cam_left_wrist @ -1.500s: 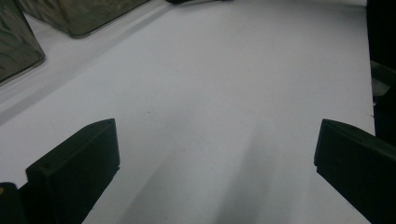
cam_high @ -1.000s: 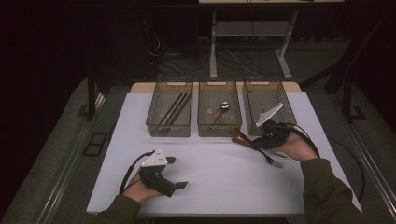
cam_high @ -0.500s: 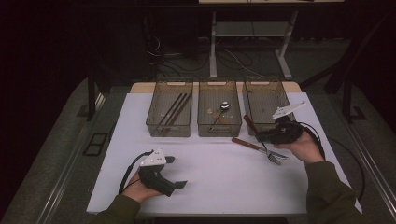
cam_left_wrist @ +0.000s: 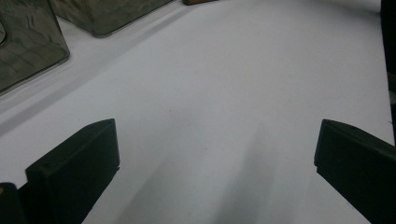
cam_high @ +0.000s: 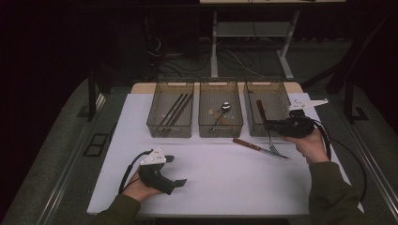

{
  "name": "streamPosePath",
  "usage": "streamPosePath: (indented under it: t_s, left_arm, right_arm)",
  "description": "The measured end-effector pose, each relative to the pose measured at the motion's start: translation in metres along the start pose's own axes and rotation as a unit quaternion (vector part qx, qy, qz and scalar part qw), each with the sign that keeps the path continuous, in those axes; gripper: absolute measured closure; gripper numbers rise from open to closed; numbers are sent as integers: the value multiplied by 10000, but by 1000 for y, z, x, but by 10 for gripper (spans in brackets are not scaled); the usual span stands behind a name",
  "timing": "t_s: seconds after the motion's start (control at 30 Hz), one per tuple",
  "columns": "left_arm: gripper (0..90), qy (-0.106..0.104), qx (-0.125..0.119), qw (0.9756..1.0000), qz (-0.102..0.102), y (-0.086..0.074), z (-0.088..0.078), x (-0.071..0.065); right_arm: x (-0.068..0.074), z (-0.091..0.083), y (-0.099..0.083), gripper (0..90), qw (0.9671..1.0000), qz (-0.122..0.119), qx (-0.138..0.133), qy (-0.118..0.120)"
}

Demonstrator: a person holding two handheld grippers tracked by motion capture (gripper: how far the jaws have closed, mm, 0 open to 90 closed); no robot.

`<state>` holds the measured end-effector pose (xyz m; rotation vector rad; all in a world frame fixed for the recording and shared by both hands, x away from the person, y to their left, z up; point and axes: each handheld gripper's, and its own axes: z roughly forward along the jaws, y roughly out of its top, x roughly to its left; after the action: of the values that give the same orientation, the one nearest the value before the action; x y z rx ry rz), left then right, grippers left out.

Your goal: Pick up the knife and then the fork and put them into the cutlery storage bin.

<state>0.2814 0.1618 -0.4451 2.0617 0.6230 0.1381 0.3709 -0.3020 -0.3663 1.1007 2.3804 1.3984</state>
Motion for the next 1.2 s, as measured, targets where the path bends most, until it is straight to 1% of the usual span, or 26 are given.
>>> streamPosePath:
  t_s: [0.1,0.13,0.2,0.4,0.5,0.63,0.7,0.9,1.03,1.13,1.2]
  left_arm:
    - [0,2,33,10000,44,0,0,-1]
    - [0,6,26,10000,41,0,0,-2]
    - [0,9,28,10000,48,0,0,-2]
    - [0,10,32,10000,38,0,1,-3]
    - [0,5,29,10000,56,0,1,-3]
    - [0,2,25,10000,58,0,1,-3]
    - [0,-1,22,10000,60,1,1,-3]
    - [0,-16,5,10000,55,1,1,-4]
    - [0,-19,26,10000,70,1,1,-4]
    - [0,-23,20,10000,76,1,1,-4]
    - [0,-25,15,10000,77,1,1,-4]
  right_arm:
    - [-2,-6,2,775,9997,58,-208,-111]
    - [-3,-8,3,775,9994,115,-292,-154]
    - [-5,-11,5,775,9990,141,-383,-188]
    - [-11,-22,16,776,9970,186,-633,-415]
    - [-15,-25,24,775,9961,206,-678,-522]
    - [-22,-26,35,775,9941,221,-793,-701]
    - [-26,-26,40,775,9935,223,-803,-774]
    - [-39,-23,51,775,9893,235,-882,-1136]
    - [-51,-19,57,775,9846,262,-978,-1428]
    - [-60,-14,60,775,9807,282,-907,-1710]
    - [-67,-9,60,775,9792,340,-860,-1805]
